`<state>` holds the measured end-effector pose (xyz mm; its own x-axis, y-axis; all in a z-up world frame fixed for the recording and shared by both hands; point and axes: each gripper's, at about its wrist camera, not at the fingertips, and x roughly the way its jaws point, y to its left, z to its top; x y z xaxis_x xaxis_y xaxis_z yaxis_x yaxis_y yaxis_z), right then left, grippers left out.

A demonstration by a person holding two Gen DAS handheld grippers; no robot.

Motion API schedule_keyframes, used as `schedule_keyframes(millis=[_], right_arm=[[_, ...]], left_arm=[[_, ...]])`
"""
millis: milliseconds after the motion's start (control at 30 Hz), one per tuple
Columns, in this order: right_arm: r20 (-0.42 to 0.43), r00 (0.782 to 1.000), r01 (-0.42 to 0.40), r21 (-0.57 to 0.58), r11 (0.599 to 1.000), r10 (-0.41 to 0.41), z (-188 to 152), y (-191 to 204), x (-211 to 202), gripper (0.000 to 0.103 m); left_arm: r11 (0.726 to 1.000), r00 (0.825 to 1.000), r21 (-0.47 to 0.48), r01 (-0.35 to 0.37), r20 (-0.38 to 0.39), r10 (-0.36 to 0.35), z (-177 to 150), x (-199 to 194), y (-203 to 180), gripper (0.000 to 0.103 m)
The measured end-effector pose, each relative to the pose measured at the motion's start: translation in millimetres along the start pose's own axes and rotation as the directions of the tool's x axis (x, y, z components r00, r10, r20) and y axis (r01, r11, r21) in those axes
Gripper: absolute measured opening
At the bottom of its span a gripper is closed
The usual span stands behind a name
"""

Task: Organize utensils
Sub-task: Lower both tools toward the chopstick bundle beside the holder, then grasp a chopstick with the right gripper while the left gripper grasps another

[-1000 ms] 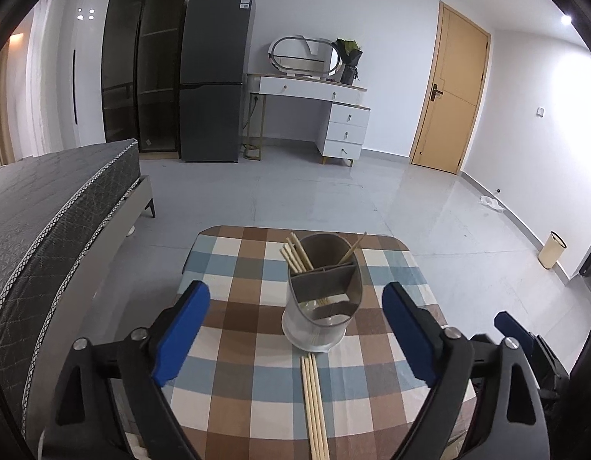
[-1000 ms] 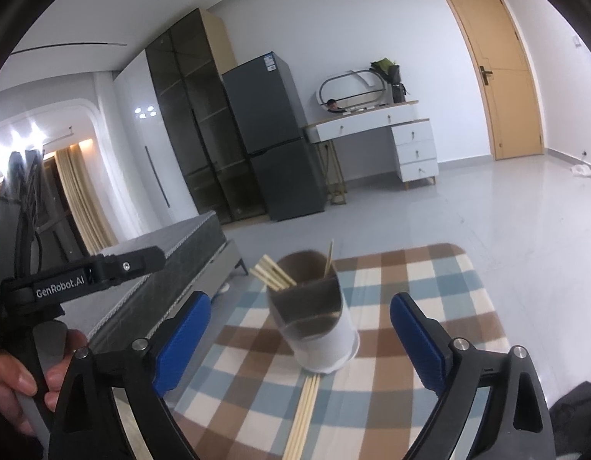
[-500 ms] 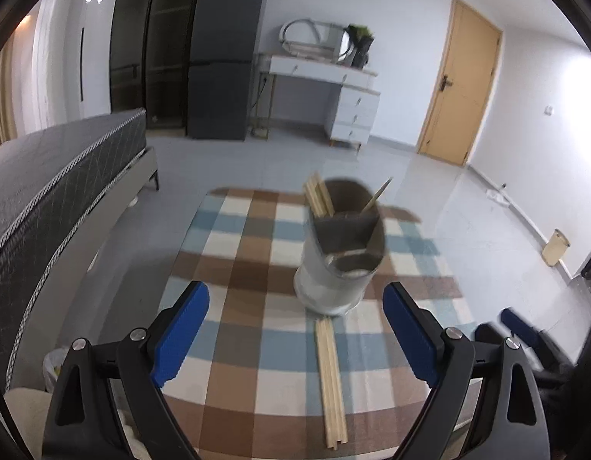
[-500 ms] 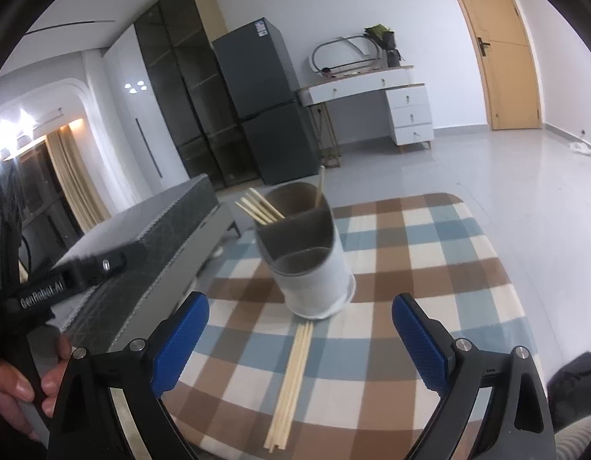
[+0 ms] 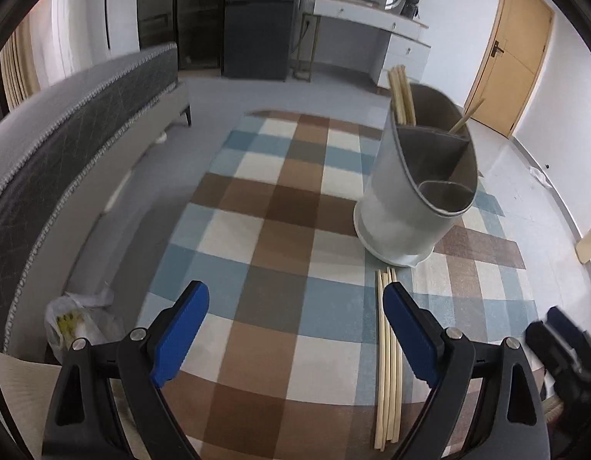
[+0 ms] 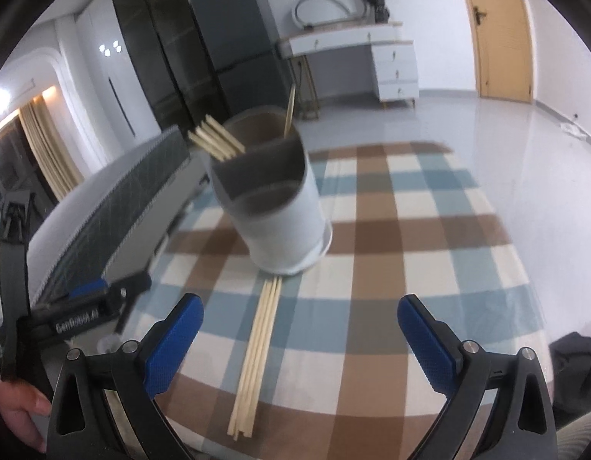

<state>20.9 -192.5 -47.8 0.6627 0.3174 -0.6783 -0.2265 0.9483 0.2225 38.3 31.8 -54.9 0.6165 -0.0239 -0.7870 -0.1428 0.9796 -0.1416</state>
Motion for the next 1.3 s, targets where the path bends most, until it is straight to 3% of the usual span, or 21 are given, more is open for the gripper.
schedule_keyframes(millis=[267,500,600,667,700,833,1100,1300], right_arm=[[-0.129,0.991,0.011,-0.049,0.999,-0.017,-5,7,45,0.102],[-0.213,0.977,0.017,-0.069,0.997,-0.031,0,10,80,0.099],[-0.266,0.963,0.022,-0.102,0.995,-0.048,-1,14,99,0.081],[-0.296,0.954,0.022,-0.12,0.992,-0.057,-2,17,110,0.057],[-0.312,0.948,0.021,-0.129,0.991,-0.061,-4,18,115,0.052],[-0.354,0.932,0.023,-0.155,0.988,-0.077,-6,25,130,0.042],[-0.381,0.914,0.057,-0.221,0.974,-0.14,-9,38,134,0.04],[-0.394,0.902,0.063,-0.288,0.955,-0.178,-12,51,132,0.04]], left_arm=[[1.0,0.997,-0.003,0.027,-0.076,-0.027,6,25,-10,0.089],[0.994,0.989,-0.105,0.009,-0.148,-0.025,12,40,5,0.089],[0.991,0.983,-0.107,-0.078,-0.171,0.059,11,44,11,0.089],[0.977,0.972,-0.104,-0.184,-0.169,0.165,11,45,18,0.089],[0.972,0.968,-0.118,-0.203,-0.173,0.181,11,45,23,0.089],[0.967,0.968,-0.188,-0.171,-0.214,0.129,10,51,35,0.089],[0.97,0.973,-0.208,-0.127,-0.214,0.082,16,48,33,0.089],[0.963,0.968,-0.231,-0.141,-0.235,0.085,15,49,39,0.089]])
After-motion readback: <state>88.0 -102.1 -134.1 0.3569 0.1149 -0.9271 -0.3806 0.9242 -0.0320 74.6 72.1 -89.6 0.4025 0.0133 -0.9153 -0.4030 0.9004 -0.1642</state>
